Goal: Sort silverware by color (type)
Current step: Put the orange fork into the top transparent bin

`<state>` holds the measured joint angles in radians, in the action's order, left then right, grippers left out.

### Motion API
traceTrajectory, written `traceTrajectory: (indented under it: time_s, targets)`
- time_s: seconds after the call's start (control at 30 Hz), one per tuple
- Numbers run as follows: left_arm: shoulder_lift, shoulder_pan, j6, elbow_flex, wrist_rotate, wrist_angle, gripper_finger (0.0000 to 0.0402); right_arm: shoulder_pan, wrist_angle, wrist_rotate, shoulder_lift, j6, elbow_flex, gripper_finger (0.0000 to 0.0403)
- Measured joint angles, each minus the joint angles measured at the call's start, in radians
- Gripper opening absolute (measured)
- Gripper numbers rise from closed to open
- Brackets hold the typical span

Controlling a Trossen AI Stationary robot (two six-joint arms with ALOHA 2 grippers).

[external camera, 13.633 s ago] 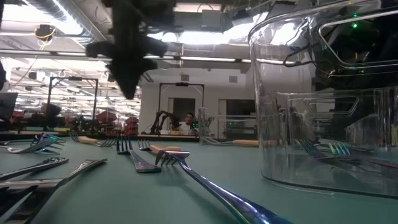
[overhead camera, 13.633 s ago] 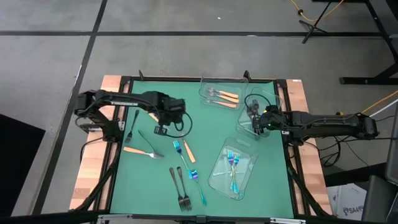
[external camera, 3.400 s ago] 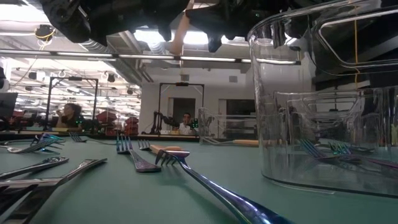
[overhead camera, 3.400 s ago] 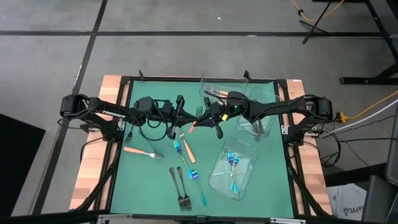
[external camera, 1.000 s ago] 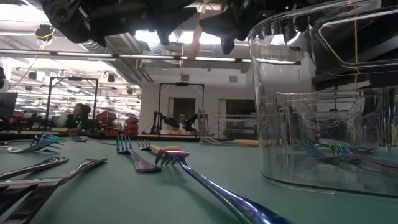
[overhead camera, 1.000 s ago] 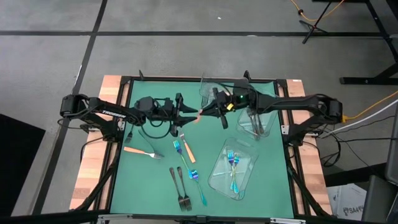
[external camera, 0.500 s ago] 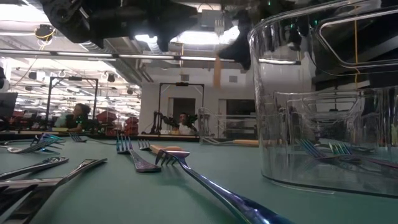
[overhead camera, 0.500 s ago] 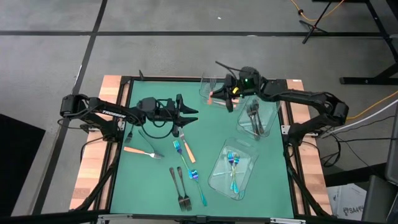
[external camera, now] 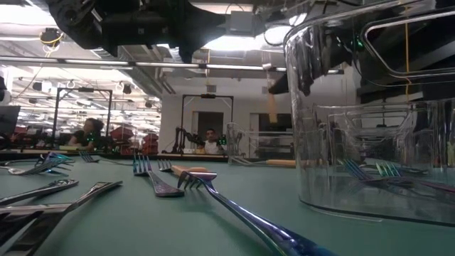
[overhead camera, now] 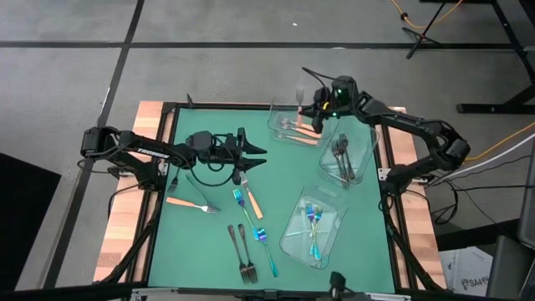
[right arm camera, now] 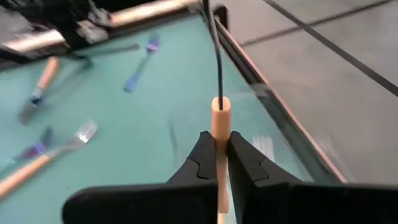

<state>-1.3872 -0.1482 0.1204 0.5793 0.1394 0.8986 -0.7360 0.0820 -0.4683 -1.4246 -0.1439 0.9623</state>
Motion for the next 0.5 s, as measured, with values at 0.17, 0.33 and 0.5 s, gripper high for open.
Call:
traceTrajectory:
  time_s: [0.17, 0.33, 0.5]
  targets:
    - [0.000, 0.000, 0.000, 0.000, -0.001, 0.000, 0.0137, -0.042, 0.124, 0.089, -0.001, -0.081, 0.000, 0.0001]
    - [0.000, 0.000, 0.000, 0.000, -0.001, 0.000, 0.0137, -0.052, 0.235, 0.196, -0.004, -0.136, 0.000, 0.0001]
    - [0.000, 0.000, 0.000, 0.000, -0.001, -0.001, 0.0137, -0.050, 0.252, 0.224, -0.042, -0.153, 0.000, 0.0001]
